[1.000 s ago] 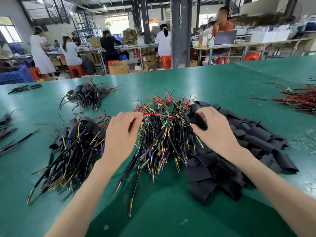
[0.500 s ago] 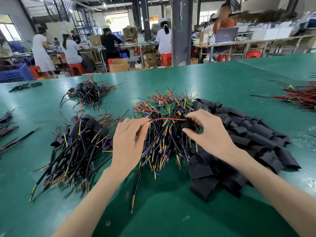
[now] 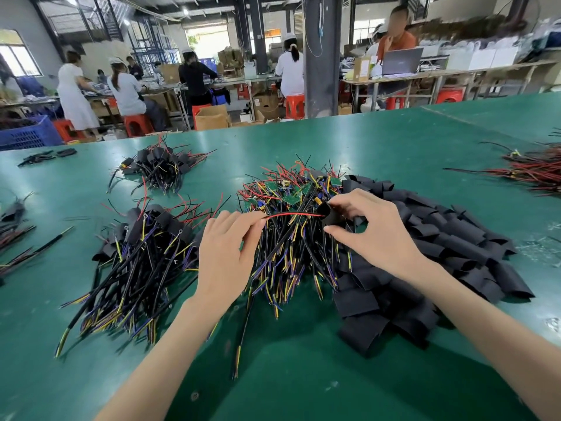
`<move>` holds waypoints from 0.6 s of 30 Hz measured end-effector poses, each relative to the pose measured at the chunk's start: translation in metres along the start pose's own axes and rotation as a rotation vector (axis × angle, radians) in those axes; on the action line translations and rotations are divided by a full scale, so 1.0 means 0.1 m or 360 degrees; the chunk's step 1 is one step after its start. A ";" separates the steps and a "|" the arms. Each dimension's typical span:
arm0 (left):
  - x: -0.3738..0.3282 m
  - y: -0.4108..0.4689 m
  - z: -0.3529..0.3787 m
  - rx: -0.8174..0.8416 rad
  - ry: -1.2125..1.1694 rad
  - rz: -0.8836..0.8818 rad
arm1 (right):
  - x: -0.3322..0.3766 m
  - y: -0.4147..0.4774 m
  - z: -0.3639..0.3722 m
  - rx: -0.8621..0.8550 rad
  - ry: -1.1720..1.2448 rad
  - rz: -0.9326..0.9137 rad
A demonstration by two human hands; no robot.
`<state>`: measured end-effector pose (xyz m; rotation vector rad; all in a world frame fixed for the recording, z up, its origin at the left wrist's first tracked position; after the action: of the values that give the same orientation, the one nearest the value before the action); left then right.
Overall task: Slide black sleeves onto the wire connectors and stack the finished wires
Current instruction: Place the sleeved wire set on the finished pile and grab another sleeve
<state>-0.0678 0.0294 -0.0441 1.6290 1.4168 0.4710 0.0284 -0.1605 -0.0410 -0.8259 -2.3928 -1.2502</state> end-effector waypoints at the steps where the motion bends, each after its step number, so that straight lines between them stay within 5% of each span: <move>1: -0.02 0.00 0.00 0.0016 0.0034 0.0041 | 0.01 0.00 0.01 0.0019 -0.0028 -0.0022; 6: -0.24 -0.03 0.14 0.0204 0.0158 0.0290 | 0.24 -0.05 0.10 0.0106 -0.0477 -0.0327; 11: -0.42 -0.09 0.27 0.0443 -0.0344 0.0216 | 0.48 -0.14 0.30 0.0272 -0.0689 -0.0574; 18: -0.35 -0.17 0.36 0.0596 -0.0645 0.0017 | 0.41 -0.18 0.41 0.0547 -0.0514 -0.0379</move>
<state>-0.0599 -0.0177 -0.0668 1.8961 1.2333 -0.1306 -0.0152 -0.1208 -0.0551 -0.6940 -2.9257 -0.7847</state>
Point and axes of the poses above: each hand's wrist, its own y-axis towards the middle knuckle, its own z-axis out of the palm, x = y × z, the point moved 7 cm from there along y, towards the middle knuckle, and after that the axes turned 2 degrees about x, right-handed, at the moved point
